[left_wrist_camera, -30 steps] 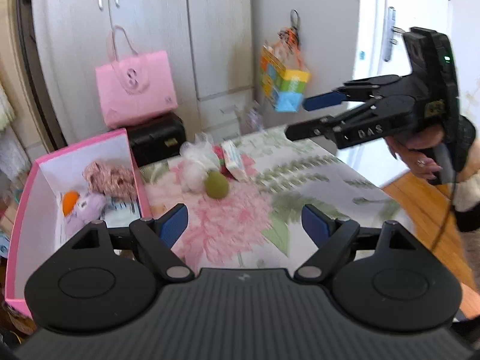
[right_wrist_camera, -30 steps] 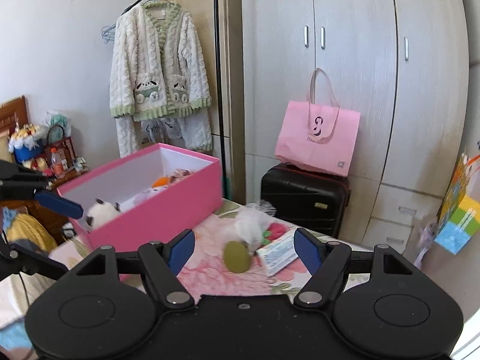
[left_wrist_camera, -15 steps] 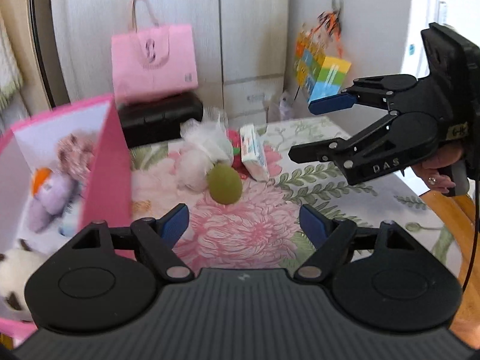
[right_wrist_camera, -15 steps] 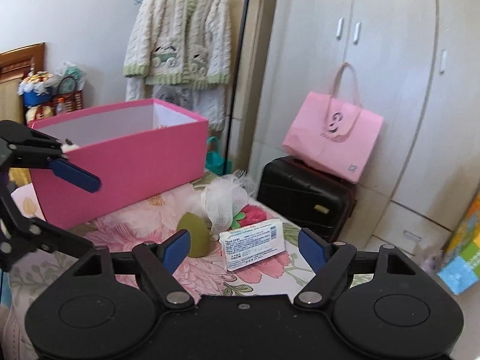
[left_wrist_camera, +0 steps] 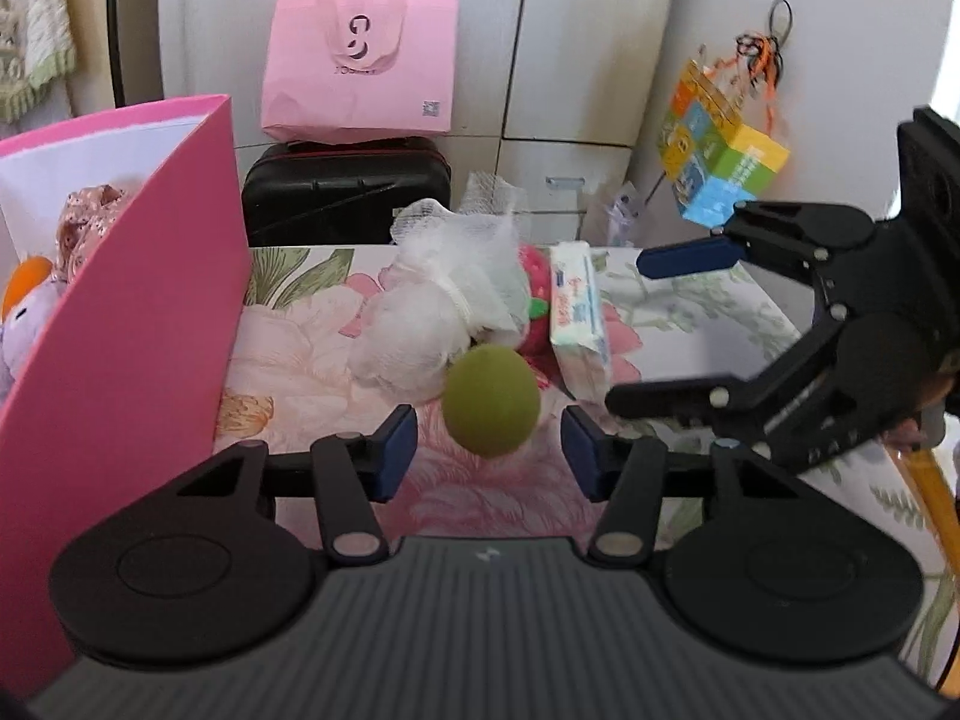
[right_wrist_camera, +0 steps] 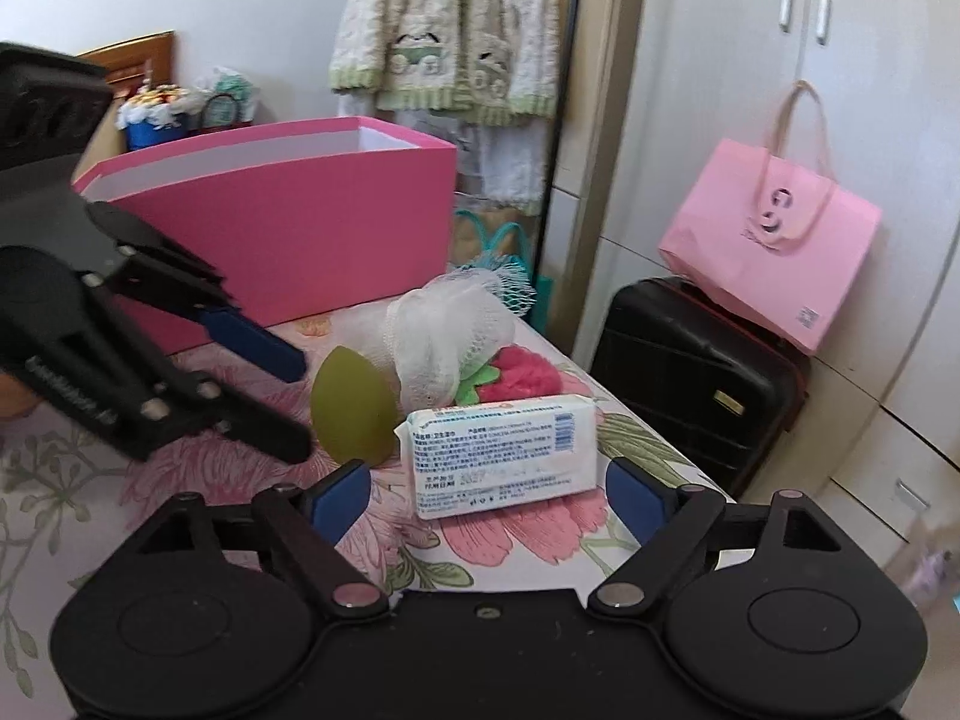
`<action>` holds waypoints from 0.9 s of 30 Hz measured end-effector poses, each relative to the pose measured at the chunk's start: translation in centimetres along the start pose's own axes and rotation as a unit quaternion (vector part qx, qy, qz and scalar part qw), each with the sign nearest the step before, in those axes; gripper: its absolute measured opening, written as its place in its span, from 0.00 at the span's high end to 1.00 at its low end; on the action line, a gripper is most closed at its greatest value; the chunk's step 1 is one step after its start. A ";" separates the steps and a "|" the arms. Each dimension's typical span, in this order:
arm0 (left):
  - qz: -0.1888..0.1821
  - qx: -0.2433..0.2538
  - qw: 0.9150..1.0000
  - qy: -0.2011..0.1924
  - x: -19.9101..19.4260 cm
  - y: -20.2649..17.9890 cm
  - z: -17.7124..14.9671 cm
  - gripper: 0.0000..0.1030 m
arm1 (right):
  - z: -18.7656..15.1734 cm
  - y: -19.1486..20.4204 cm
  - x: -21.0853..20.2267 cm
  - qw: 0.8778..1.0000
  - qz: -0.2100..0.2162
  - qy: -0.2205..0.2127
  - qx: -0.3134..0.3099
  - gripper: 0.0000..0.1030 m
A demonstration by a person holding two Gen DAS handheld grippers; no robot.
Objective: Organize soft objects
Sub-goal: 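Grasp the green sponge with the left gripper while the right gripper grasps the soap bar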
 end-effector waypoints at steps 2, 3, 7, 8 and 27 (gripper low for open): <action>0.002 -0.002 1.000 -0.006 0.3 0.2 0.1 0.50 | 0.2 0.0 0.3 1.000 -0.001 -0.004 -0.014 0.13; 0.004 -0.004 1.000 -0.005 0.5 0.3 0.2 0.50 | 0.3 -0.1 0.5 1.000 -0.003 -0.006 -0.018 0.13; 0.021 -0.029 0.999 -0.011 1.4 0.5 0.7 0.51 | 0.8 -0.9 1.6 1.000 0.014 0.000 -0.026 0.12; 0.025 -0.028 0.999 -0.012 1.5 0.3 0.8 0.51 | 0.9 -1.2 2.0 0.999 0.023 0.004 -0.024 0.12; 0.017 -0.050 0.999 0.001 1.0 -0.1 -0.5 0.65 | -1.4 -1.1 0.8 0.992 -0.033 0.008 0.118 0.19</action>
Point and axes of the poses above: each gripper's, at about its wrist camera, not at the fingertips, and x roughly the way its jaws point, y to its left, z to its top, the point moved 4 cm from there along x, roughly the way its jaws point, and after that the axes turned 14 degrees about x, right-handed, at the moved point
